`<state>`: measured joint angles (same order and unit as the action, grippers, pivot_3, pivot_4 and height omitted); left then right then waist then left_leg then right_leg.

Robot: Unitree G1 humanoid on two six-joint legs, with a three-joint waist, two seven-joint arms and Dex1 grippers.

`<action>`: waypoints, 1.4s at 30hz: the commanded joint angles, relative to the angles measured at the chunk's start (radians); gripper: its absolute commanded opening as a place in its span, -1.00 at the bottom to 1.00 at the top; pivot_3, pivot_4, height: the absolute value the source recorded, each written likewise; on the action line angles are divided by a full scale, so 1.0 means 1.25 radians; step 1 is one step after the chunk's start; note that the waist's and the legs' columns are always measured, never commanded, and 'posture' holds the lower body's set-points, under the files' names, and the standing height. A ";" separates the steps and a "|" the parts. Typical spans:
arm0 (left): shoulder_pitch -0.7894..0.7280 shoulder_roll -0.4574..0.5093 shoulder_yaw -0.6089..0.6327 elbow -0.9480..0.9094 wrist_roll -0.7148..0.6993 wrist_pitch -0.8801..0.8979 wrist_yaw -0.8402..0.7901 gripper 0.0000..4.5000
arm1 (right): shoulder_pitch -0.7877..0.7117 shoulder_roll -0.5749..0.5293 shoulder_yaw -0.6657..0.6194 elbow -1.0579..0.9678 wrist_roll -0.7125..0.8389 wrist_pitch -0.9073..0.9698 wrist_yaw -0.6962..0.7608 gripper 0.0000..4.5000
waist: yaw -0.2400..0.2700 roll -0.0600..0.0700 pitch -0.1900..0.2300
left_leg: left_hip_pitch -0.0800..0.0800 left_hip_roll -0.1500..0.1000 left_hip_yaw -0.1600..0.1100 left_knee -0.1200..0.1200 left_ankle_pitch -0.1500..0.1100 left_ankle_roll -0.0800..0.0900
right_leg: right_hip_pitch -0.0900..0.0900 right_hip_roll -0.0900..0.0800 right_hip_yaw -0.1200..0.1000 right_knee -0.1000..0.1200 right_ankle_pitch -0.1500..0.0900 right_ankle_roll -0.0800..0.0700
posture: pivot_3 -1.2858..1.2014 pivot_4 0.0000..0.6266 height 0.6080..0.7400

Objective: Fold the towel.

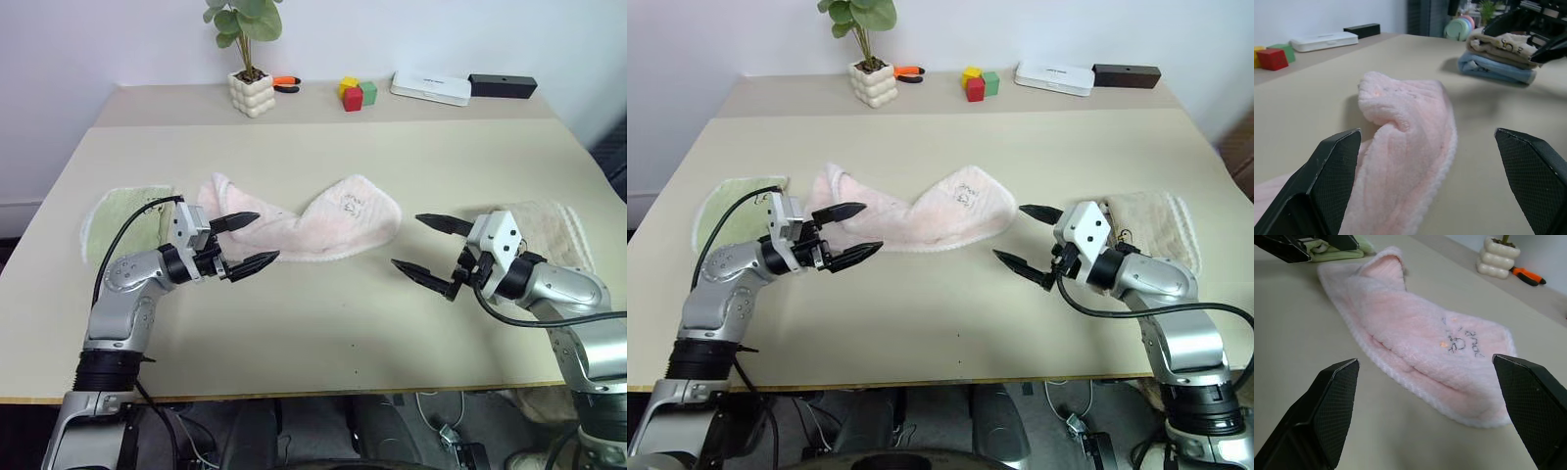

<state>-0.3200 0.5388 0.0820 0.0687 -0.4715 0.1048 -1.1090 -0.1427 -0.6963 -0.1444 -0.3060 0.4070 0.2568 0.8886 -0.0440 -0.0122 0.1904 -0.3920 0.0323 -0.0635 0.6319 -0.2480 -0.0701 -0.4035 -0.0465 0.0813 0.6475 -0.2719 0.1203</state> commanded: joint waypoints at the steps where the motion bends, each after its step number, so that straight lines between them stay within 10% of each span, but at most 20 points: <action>1: 0.016 0.029 0.043 -0.052 -0.023 0.013 0.009 1.00 | -0.041 0.005 0.003 0.010 0.005 -0.016 0.003 0.97 | -0.002 0.000 0.000 | 0.000 0.000 0.000 0.000 0.000 0.000 | 0.000 0.000 0.000 0.000 0.000 0.000 | 0.03 -0.52 1.00; 17: 0.202 0.217 0.182 -0.077 0.025 -0.066 -0.015 1.00 | -0.160 0.105 0.103 0.120 -0.030 -0.087 0.015 0.97 | 0.001 0.000 0.000 | 0.000 0.000 0.000 -0.001 0.000 0.000 | -0.001 0.000 0.000 0.000 0.000 -0.001 | 0.03 -0.52 1.00; 40: -0.023 0.101 0.025 0.391 0.228 -0.311 0.051 1.00 | -0.107 0.178 0.139 -0.030 -0.038 -0.052 -0.101 0.97 | 0.001 -0.001 0.000 | 0.000 0.000 0.000 -0.001 0.000 0.000 | -0.001 0.000 0.000 0.000 0.000 0.000 | 0.03 -0.52 1.00; 42: -0.050 0.099 0.006 0.440 0.254 -0.337 0.053 0.74 | -0.096 0.178 0.137 -0.041 -0.038 -0.048 -0.110 1.00 | 0.002 -0.001 0.000 | 0.000 0.000 0.000 -0.001 0.000 0.000 | -0.001 0.000 0.000 0.001 0.000 0.000 | 0.03 -0.52 1.00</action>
<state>-0.3722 0.6569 0.1000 0.5802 -0.1916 -0.2932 -1.0582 -0.2626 -0.4785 0.0337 -0.3054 0.3566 0.2015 0.7613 -0.0414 -0.0132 0.1904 -0.3922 0.0325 -0.0633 0.6313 -0.2480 -0.0701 -0.4044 -0.0464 0.0809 0.6483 -0.2719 0.1200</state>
